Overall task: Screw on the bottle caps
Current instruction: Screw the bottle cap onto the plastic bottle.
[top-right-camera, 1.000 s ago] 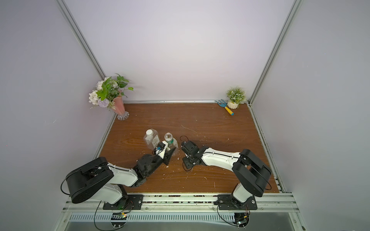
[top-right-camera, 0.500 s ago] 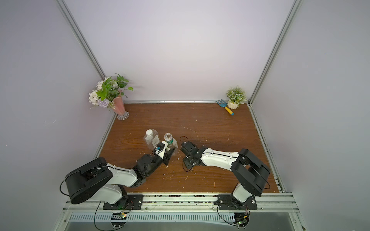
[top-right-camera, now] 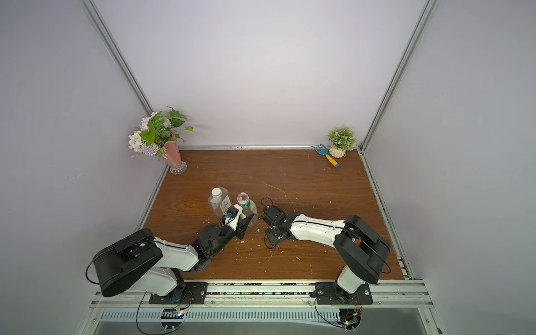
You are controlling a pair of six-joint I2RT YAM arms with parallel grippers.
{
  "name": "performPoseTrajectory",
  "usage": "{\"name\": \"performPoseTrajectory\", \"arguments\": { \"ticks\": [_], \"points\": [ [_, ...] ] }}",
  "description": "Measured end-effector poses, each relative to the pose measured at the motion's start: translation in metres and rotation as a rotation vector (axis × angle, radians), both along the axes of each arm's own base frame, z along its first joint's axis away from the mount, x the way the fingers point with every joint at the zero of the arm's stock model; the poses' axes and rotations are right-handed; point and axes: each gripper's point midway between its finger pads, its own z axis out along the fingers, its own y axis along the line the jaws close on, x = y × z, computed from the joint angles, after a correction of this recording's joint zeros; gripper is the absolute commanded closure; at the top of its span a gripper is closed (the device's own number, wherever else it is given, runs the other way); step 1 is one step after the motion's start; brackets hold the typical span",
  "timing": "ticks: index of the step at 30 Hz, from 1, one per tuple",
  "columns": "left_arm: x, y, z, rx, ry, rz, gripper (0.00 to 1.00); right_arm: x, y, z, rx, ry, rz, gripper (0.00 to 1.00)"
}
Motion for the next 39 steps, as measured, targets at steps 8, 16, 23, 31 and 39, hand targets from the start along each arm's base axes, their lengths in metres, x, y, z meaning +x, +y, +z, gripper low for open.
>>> {"name": "performPoseTrajectory", "arguments": {
  "ticks": [8, 16, 23, 31, 39],
  "points": [
    [-0.014, -0.019, -0.005, 0.013, 0.022, -0.135, 0.80, 0.031, -0.012, 0.124, 0.141, -0.140, -0.032, 0.62],
    [-0.035, -0.056, -0.005, 0.014, 0.051, -0.341, 0.80, 0.029, -0.014, 0.250, 0.274, -0.282, 0.034, 0.62],
    [-0.060, -0.088, 0.001, 0.020, 0.073, -0.516, 0.80, 0.006, -0.024, 0.264, 0.256, -0.234, 0.111, 0.65],
    [-0.084, -0.111, -0.003, 0.092, 0.072, -0.620, 0.80, -0.019, -0.032, 0.261, 0.251, -0.179, 0.168, 0.66],
    [-0.096, -0.120, -0.015, 0.175, 0.063, -0.654, 0.80, -0.033, -0.036, 0.246, 0.217, -0.129, 0.192, 0.66]
  ]
}}
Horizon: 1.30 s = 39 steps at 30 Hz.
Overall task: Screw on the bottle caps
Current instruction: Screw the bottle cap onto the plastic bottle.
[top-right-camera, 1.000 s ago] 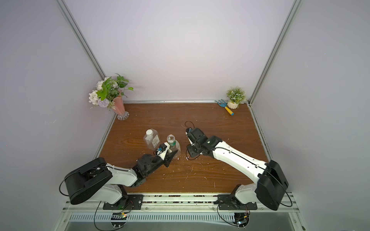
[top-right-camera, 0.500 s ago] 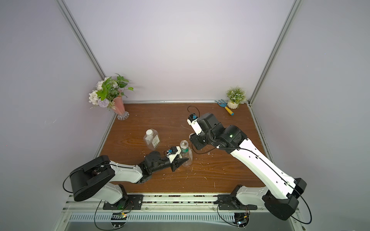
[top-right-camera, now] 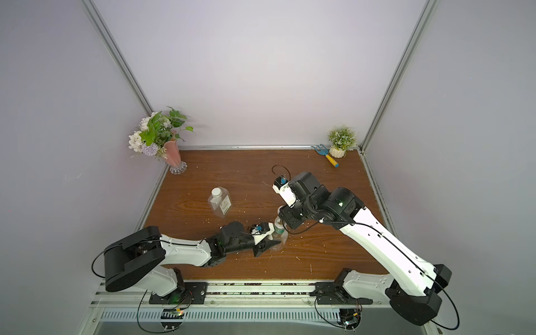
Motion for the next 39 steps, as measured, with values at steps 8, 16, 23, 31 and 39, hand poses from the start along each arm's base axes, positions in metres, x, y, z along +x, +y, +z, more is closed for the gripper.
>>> {"name": "performPoseTrajectory", "arguments": {
  "ticks": [8, 16, 23, 31, 39],
  "points": [
    [-0.002, 0.000, -0.006, 0.035, -0.021, 0.004, 0.81, -0.016, -0.002, -0.021, -0.052, 0.054, 0.029, 0.66],
    [0.000, 0.001, -0.007, 0.045, -0.034, 0.014, 0.82, -0.025, -0.004, -0.022, -0.051, 0.067, 0.043, 0.67],
    [0.000, 0.002, -0.008, 0.058, -0.037, 0.016, 0.82, -0.026, -0.006, -0.027, -0.071, 0.063, 0.040, 0.67],
    [-0.005, 0.002, -0.008, 0.065, -0.037, 0.008, 0.83, -0.018, -0.010, -0.028, -0.100, 0.029, 0.011, 0.67],
    [-0.004, 0.004, -0.012, 0.085, -0.033, 0.022, 0.84, -0.016, -0.001, -0.032, -0.071, 0.034, 0.026, 0.67]
  ]
}}
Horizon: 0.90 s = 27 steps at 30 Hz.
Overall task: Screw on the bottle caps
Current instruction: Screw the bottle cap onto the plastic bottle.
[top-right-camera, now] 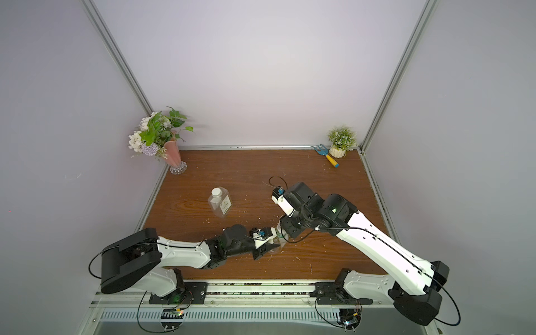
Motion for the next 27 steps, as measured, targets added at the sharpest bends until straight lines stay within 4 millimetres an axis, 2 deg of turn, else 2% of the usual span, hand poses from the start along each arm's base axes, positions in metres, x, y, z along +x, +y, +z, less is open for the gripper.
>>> {"name": "performPoseTrajectory", "arguments": {
  "ticks": [9, 19, 27],
  "points": [
    [0.001, 0.005, -0.009, 0.034, 0.007, 0.018, 0.85, -0.007, 0.007, -0.011, 0.027, 0.038, 0.034, 0.68],
    [0.005, 0.009, -0.003, -0.020, 0.005, 0.044, 0.85, -0.008, 0.007, -0.006, 0.047, 0.020, 0.036, 0.69],
    [0.012, 0.012, -0.018, -0.024, 0.000, 0.092, 0.85, -0.004, 0.011, -0.021, 0.029, 0.033, 0.036, 0.69]
  ]
}}
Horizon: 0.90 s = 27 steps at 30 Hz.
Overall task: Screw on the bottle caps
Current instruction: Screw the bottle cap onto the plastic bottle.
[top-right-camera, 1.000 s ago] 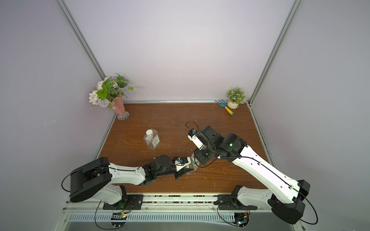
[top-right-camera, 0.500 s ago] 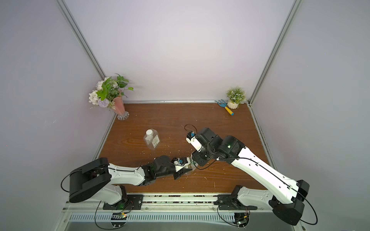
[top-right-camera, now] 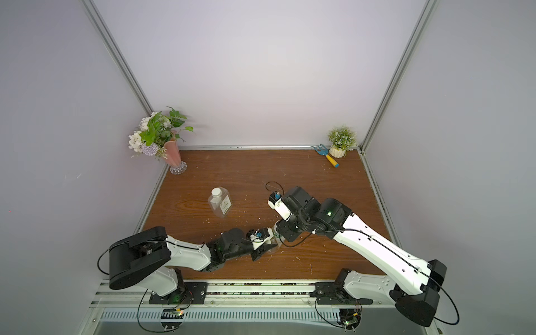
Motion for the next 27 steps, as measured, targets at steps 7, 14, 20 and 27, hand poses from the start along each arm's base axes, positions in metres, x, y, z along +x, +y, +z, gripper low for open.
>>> {"name": "performPoseTrajectory", "arguments": {
  "ticks": [7, 14, 20, 27],
  "points": [
    [0.006, -0.002, -0.001, -0.035, -0.001, 0.029, 0.86, 0.005, 0.006, -0.003, 0.014, -0.018, 0.002, 0.70],
    [0.006, -0.003, -0.001, -0.047, 0.010, 0.034, 0.86, 0.008, 0.010, -0.004, 0.009, -0.033, 0.015, 0.70],
    [0.008, -0.002, -0.002, -0.048, 0.014, 0.040, 0.86, 0.011, 0.015, -0.004, -0.012, -0.044, 0.030, 0.70],
    [0.012, 0.001, -0.002, -0.055, 0.003, 0.066, 0.87, 0.013, 0.019, -0.004, -0.038, -0.032, 0.036, 0.70]
  ]
}}
